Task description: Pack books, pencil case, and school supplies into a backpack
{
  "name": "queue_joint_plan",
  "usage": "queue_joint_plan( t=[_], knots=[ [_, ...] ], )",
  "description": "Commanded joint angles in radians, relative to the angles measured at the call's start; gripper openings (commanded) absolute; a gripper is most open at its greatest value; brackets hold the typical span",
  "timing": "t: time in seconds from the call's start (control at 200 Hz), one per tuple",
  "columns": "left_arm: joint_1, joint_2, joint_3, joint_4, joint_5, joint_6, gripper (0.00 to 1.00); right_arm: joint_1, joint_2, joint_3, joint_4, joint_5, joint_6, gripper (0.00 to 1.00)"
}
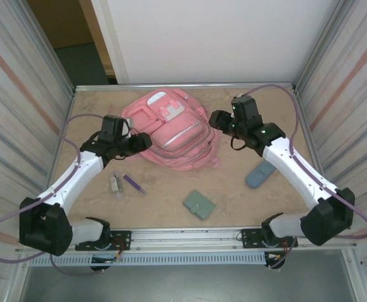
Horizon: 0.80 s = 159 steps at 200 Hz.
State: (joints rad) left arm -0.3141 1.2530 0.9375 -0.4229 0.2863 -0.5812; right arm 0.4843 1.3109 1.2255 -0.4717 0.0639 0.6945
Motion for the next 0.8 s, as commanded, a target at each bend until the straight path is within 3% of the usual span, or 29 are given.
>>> queue_joint_plan(
  t=[0.0,0.135,0.331,0.541,0.792],
  knots=[
    [-0.044,-0.02,-0.002,-0.024,-0.043,-0.027,0.61,-0.032,-0.069,-0.013,0.015,0.101,-0.197,0.99],
    [-0.123,0.015,0.041,-0.003,-0.042,0.051,0.6,-0.179,-0.155,-0.18,0.168,-0.16,-0.087,0.99],
    [-0.307,0.147,0.193,-0.031,-0.186,0.269,0.61,-0.178,-0.118,-0.173,0.081,-0.181,-0.069,0.99],
    [-0.397,0.316,0.336,-0.054,-0.389,0.438,0.63,-0.175,-0.091,-0.191,0.023,-0.175,-0.056,0.99],
    [-0.411,0.417,0.364,0.031,-0.373,0.618,0.65,-0.172,-0.092,-0.218,0.033,-0.151,-0.042,0.99]
  ],
)
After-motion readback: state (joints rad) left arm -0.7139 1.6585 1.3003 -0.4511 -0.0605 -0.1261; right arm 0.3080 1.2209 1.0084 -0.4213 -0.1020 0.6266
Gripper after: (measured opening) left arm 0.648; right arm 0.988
